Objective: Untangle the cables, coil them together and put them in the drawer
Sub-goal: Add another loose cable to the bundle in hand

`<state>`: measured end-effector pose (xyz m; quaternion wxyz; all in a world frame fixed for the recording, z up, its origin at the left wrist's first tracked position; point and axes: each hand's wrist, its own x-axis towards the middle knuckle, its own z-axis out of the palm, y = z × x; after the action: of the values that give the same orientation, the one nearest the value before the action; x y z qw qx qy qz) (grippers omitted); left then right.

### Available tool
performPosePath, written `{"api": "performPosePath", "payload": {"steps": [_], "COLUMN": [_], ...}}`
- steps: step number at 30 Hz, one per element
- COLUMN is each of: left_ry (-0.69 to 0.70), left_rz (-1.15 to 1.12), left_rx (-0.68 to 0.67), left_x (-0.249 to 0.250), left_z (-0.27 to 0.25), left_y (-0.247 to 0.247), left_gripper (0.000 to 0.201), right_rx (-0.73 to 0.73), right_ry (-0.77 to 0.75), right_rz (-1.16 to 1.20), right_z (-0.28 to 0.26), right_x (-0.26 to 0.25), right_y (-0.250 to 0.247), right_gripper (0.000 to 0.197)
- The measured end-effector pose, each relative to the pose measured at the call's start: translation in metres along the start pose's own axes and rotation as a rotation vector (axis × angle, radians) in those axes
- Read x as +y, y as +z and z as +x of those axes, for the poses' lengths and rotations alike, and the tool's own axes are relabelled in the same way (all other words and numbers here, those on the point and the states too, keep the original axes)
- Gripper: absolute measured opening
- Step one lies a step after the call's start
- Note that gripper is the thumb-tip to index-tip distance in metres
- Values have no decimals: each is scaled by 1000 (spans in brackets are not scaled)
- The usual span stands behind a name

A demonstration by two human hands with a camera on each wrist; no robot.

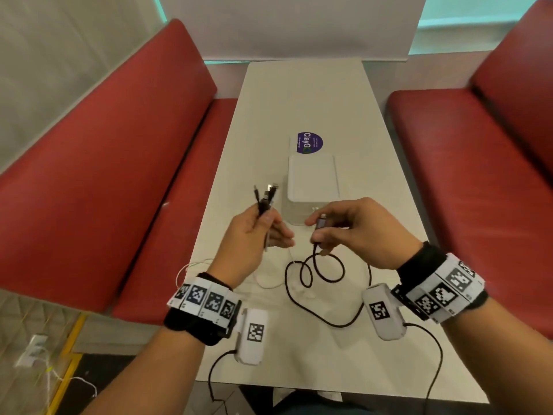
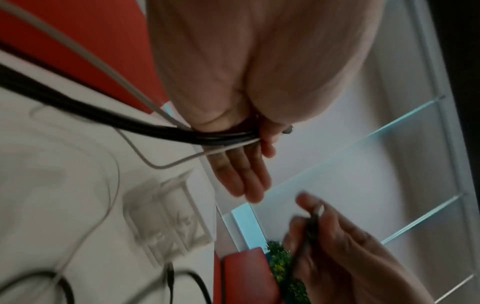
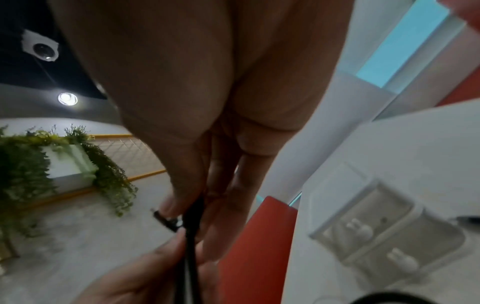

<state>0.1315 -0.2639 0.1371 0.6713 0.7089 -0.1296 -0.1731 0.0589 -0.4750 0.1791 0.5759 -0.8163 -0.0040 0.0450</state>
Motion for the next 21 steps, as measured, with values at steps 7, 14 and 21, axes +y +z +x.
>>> {"api": "performPosePath", "payload": {"steps": [7, 14, 21], "left_ry": [-160, -194, -168], "left_rz": [-243, -290, -283], "left_rx": [-100, -133, -188], "left_x": [-14, -20, -20], "left_z": [-10, -12, -8], "left_y": [29, 28, 27], "left_gripper": [27, 30, 28], "right_rx": [115, 204, 367], "right_ry": [-61, -71, -69], "right_rz": [-26, 73, 144], "right_z": [22, 30, 31], "right_x": [15, 26, 35], "right_y": [14, 22, 33], "right_gripper": [24, 23, 32]}}
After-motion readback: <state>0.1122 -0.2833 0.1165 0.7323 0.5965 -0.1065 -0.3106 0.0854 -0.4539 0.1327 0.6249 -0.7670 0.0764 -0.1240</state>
